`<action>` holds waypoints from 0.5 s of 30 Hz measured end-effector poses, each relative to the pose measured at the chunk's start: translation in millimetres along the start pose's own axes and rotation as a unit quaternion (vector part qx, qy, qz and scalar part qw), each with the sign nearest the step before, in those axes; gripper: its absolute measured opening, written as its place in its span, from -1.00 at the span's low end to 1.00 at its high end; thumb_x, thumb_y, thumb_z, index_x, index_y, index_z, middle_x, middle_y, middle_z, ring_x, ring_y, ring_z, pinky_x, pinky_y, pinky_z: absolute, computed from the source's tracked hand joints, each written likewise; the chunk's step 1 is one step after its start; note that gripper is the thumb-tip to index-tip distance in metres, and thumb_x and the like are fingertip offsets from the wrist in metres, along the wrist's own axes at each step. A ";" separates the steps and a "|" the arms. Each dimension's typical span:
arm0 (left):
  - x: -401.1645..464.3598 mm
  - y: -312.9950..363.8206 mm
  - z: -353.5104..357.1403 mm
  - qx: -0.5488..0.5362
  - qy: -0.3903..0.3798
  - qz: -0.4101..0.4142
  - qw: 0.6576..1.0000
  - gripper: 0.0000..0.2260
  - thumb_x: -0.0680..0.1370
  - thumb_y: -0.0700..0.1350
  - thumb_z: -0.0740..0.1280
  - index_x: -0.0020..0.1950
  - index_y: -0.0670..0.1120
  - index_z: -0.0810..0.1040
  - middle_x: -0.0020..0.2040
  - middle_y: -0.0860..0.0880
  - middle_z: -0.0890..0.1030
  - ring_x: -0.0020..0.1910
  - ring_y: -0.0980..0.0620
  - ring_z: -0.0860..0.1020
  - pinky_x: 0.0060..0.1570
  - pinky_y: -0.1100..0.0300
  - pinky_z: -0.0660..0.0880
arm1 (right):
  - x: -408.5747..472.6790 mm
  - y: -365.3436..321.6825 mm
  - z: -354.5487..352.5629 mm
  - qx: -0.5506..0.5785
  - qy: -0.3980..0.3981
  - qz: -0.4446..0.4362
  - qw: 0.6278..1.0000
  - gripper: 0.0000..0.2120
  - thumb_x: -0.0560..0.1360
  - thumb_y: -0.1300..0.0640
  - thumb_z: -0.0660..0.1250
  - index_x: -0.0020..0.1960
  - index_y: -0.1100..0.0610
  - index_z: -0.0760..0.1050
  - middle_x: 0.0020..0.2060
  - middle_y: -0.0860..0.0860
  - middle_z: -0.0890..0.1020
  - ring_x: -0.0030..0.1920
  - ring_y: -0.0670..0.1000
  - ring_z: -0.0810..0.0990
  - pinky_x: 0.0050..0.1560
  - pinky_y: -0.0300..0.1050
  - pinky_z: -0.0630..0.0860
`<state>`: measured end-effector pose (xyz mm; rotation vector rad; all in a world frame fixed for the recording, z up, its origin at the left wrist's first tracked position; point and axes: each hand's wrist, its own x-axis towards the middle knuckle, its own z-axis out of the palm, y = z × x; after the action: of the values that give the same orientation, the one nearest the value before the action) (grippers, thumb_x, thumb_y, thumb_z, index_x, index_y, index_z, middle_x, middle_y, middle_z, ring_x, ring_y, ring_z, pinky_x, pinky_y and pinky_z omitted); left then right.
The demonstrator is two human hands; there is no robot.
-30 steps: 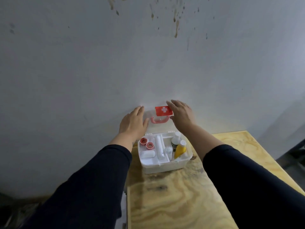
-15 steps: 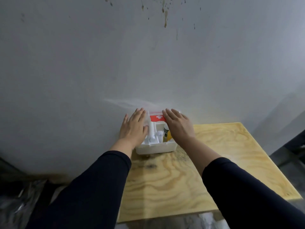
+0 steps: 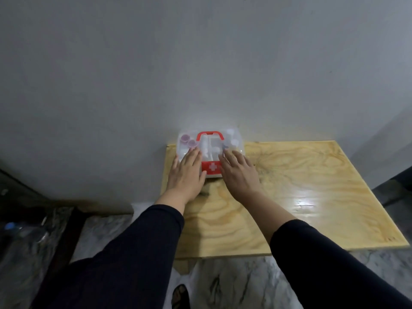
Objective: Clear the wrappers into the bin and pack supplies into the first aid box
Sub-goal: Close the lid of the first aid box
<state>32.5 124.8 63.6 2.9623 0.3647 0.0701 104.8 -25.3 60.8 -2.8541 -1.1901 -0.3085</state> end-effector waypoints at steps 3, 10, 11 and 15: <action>13.5 -1.5 -5.0 -0.001 0.005 0.009 1.000 -0.45 0.65 0.06 0.06 0.58 -0.09 -0.02 0.61 -0.01 -0.01 0.58 0.05 -0.05 0.56 -0.01 -0.07 | 16.4 8.4 -3.4 0.042 -0.054 -0.012 0.998 -0.52 0.65 -0.01 -0.03 0.52 0.14 0.12 0.53 0.10 0.16 0.54 0.10 0.09 0.51 0.05 0.10; 44.1 -10.1 -3.3 0.087 -0.029 0.054 0.994 -0.31 0.62 0.13 0.12 0.57 -0.12 -0.17 0.60 -0.06 -0.15 0.58 -0.02 -0.16 0.53 0.00 -0.17 | 43.3 24.5 4.0 0.004 -0.145 -0.015 0.989 -0.29 0.61 -0.12 0.06 0.53 0.13 -0.27 0.56 0.07 -0.19 0.55 0.09 -0.23 0.55 0.11 -0.11; 44.2 -10.4 2.0 0.101 -0.021 0.051 0.993 -0.31 0.62 0.13 0.12 0.57 -0.12 -0.19 0.60 -0.06 -0.17 0.58 -0.02 -0.17 0.53 0.00 -0.19 | 42.7 23.9 7.0 0.002 -0.137 -0.011 0.990 -0.29 0.61 -0.12 0.06 0.53 0.13 -0.27 0.56 0.08 -0.18 0.55 0.09 -0.23 0.55 0.11 -0.11; 43.1 -10.7 15.0 0.118 0.017 0.043 0.992 -0.33 0.63 0.10 0.09 0.56 -0.12 -0.22 0.60 -0.06 -0.18 0.57 -0.03 -0.18 0.50 0.03 -0.24 | 40.4 22.0 15.8 -0.005 -0.102 -0.008 0.995 -0.28 0.60 -0.15 0.05 0.54 0.14 -0.24 0.56 0.10 -0.13 0.55 0.11 -0.21 0.54 0.12 -0.12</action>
<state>72.8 143.3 48.2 3.2138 0.2664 0.0938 150.8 -10.8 54.2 -2.9435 -1.2469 -0.0220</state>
